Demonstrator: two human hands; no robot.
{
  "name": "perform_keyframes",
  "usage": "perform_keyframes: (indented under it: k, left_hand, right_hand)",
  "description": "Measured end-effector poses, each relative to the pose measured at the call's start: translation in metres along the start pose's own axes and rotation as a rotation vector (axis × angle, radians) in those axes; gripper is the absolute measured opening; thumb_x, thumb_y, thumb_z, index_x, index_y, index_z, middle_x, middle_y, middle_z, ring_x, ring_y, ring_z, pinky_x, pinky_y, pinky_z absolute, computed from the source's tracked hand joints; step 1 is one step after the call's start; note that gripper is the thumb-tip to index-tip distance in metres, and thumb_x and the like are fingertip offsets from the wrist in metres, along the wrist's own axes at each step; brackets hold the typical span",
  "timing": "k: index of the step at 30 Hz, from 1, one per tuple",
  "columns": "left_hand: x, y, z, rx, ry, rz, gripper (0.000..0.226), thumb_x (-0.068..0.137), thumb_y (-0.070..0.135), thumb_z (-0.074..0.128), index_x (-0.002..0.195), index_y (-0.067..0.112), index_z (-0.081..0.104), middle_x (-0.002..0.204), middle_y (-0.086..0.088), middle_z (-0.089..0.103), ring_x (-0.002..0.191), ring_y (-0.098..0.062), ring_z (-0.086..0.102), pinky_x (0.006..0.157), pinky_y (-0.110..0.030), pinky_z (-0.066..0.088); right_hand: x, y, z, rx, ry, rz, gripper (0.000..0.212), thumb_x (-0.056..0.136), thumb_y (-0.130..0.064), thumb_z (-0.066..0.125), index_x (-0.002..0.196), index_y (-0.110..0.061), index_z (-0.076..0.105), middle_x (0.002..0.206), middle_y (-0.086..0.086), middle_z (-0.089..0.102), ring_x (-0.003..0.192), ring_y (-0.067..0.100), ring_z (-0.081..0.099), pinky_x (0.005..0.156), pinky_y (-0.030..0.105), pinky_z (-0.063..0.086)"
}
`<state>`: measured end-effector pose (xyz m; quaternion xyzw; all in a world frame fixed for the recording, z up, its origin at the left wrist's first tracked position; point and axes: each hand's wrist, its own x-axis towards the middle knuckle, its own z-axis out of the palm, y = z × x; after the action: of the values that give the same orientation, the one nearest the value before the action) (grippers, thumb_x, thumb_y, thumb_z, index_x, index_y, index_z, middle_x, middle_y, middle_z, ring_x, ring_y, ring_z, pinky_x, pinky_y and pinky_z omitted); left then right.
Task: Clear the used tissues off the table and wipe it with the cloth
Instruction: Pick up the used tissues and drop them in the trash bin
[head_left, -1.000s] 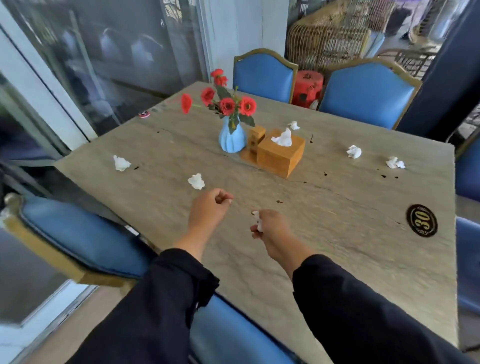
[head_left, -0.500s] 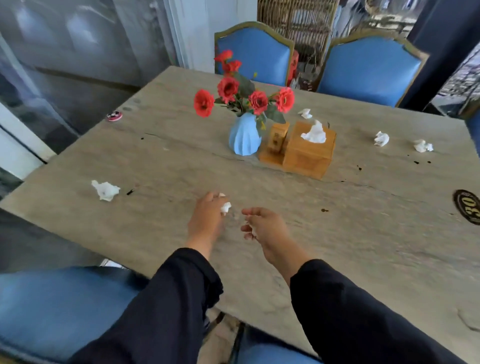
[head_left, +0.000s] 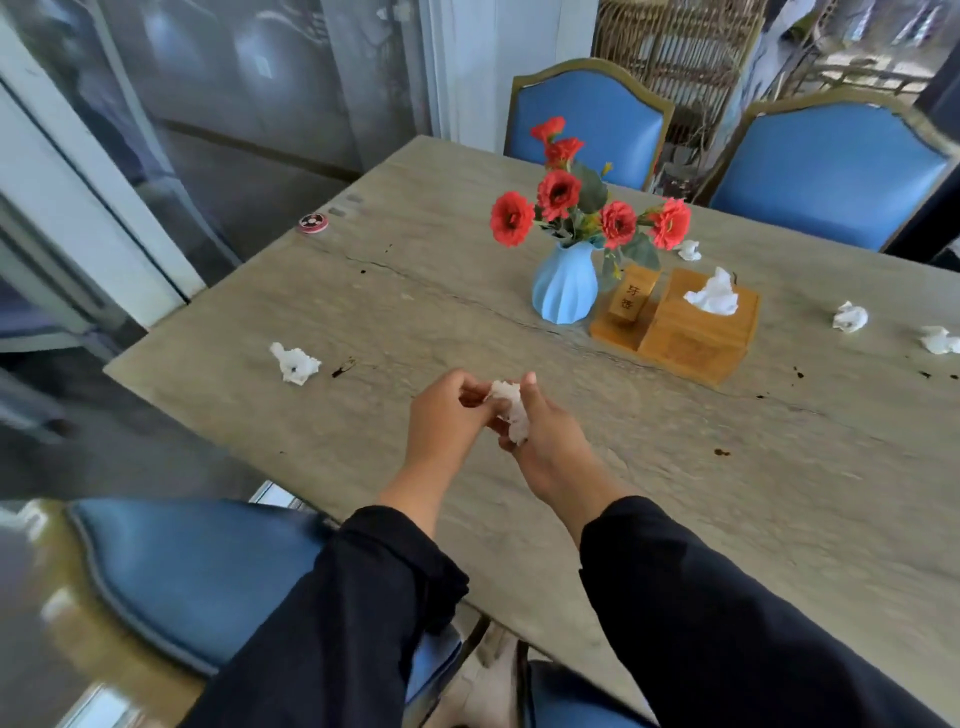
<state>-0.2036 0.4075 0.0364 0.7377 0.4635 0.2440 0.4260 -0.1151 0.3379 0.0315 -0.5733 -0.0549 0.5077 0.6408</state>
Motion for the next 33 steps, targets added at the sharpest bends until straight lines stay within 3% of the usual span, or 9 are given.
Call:
perform_keyframes:
  k: [7, 9, 11, 13, 16, 19, 22, 27, 33]
  left_hand:
    - [0.052, -0.043, -0.074, 0.214, -0.079, 0.043, 0.015, 0.089, 0.024, 0.064, 0.095, 0.015, 0.073, 0.099, 0.000, 0.071, 0.081, -0.007, 0.056, 0.059, -0.001, 0.036]
    - [0.071, -0.066, -0.100, 0.246, 0.005, 0.042, 0.014, 0.089, 0.016, 0.062, 0.096, 0.016, 0.074, 0.107, -0.004, 0.065, 0.089, -0.011, 0.054, 0.071, -0.001, 0.035]
    - [0.089, -0.092, -0.121, 0.344, 0.104, 0.013, 0.017, 0.087, 0.014, 0.064, 0.097, 0.023, 0.073, 0.117, -0.007, 0.053, 0.106, -0.021, 0.050, 0.089, -0.015, 0.032]
    - [0.105, -0.115, -0.136, 0.445, 0.152, -0.033, 0.023, 0.085, 0.014, 0.065, 0.104, 0.026, 0.069, 0.127, -0.007, 0.045, 0.119, -0.027, 0.042, 0.094, -0.020, 0.026]
    - [0.122, -0.140, -0.150, 0.542, 0.109, -0.113, 0.035, 0.086, 0.023, 0.066, 0.121, 0.029, 0.062, 0.141, -0.007, 0.036, 0.126, -0.032, 0.035, 0.101, -0.034, 0.034]
    - [0.133, -0.156, -0.154, 0.518, 0.035, -0.115, 0.037, 0.086, 0.022, 0.066, 0.123, 0.024, 0.062, 0.133, -0.009, 0.043, 0.120, -0.031, 0.043, 0.094, -0.036, 0.043]
    - [0.133, -0.159, -0.155, 0.438, 0.058, -0.107, 0.027, 0.088, 0.013, 0.062, 0.115, 0.013, 0.066, 0.121, -0.010, 0.050, 0.106, -0.027, 0.054, 0.079, -0.026, 0.040]
    - [0.119, -0.122, -0.146, 0.162, 0.045, -0.089, 0.027, 0.085, 0.021, 0.068, 0.111, 0.016, 0.068, 0.112, -0.004, 0.052, 0.089, -0.017, 0.053, 0.071, -0.019, 0.036]
    - [0.086, -0.059, -0.112, -0.114, -0.088, -0.120, 0.030, 0.069, 0.029, 0.083, 0.090, 0.018, 0.065, 0.087, 0.002, 0.071, 0.080, -0.016, 0.069, 0.079, -0.038, 0.057]
  right_hand:
    - [0.033, 0.020, 0.076, -0.046, 0.104, 0.033, 0.022, 0.096, -0.020, 0.055, 0.111, -0.003, 0.053, 0.100, 0.014, 0.063, 0.070, 0.020, 0.064, 0.053, 0.026, 0.044]
    - [0.043, 0.026, 0.098, -0.017, 0.117, 0.045, 0.013, 0.095, -0.016, 0.055, 0.104, -0.007, 0.050, 0.097, 0.013, 0.060, 0.071, 0.024, 0.064, 0.055, 0.028, 0.048]
    - [0.051, 0.034, 0.117, 0.060, 0.127, 0.059, 0.008, 0.095, -0.011, 0.055, 0.093, -0.009, 0.048, 0.102, 0.015, 0.057, 0.077, 0.032, 0.063, 0.058, 0.032, 0.052]
    - [0.059, 0.043, 0.131, 0.123, 0.136, 0.064, 0.014, 0.094, -0.006, 0.055, 0.085, -0.010, 0.046, 0.105, 0.017, 0.054, 0.086, 0.038, 0.060, 0.064, 0.037, 0.055]
    - [0.071, 0.054, 0.144, 0.125, 0.144, 0.061, 0.010, 0.092, -0.002, 0.057, 0.086, -0.009, 0.051, 0.106, 0.015, 0.053, 0.087, 0.036, 0.060, 0.075, 0.043, 0.055]
    - [0.077, 0.059, 0.149, 0.094, 0.143, 0.049, 0.010, 0.092, -0.001, 0.054, 0.100, -0.007, 0.054, 0.105, 0.013, 0.054, 0.079, 0.028, 0.060, 0.077, 0.041, 0.054]
    - [0.076, 0.058, 0.151, 0.020, 0.126, 0.056, 0.028, 0.092, -0.001, 0.049, 0.119, -0.005, 0.047, 0.109, 0.019, 0.056, 0.069, 0.023, 0.058, 0.061, 0.031, 0.048]
    - [0.069, 0.044, 0.149, -0.043, 0.111, 0.063, 0.034, 0.091, -0.002, 0.044, 0.122, -0.013, 0.051, 0.094, 0.009, 0.055, 0.058, 0.020, 0.053, 0.051, 0.028, 0.035]
    - [0.036, 0.016, 0.118, -0.032, 0.002, -0.014, 0.036, 0.088, -0.004, 0.043, 0.117, -0.018, 0.058, 0.099, 0.008, 0.066, 0.060, 0.019, 0.055, 0.050, 0.026, 0.035]
